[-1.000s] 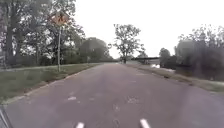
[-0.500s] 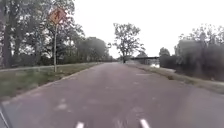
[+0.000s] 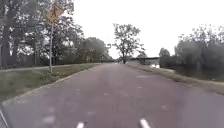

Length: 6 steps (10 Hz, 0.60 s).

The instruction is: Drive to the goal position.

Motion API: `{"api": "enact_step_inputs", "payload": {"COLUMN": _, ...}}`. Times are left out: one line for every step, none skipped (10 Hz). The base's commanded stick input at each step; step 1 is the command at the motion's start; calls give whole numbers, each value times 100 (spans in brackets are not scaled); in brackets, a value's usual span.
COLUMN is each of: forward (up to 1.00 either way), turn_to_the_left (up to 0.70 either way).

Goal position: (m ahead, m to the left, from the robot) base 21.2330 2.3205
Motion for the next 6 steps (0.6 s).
{"api": "enact_step_inputs", "payload": {"forward": 70, "turn_to_the_left": 0}}
{"api": "enact_step_inputs", "payload": {"forward": 70, "turn_to_the_left": 0}}
{"api": "enact_step_inputs", "payload": {"forward": 70, "turn_to_the_left": 0}}
{"api": "enact_step_inputs", "payload": {"forward": 70, "turn_to_the_left": 0}}
{"api": "enact_step_inputs", "payload": {"forward": 70, "turn_to_the_left": 0}}
{"api": "enact_step_inputs", "payload": {"forward": 70, "turn_to_the_left": 0}}
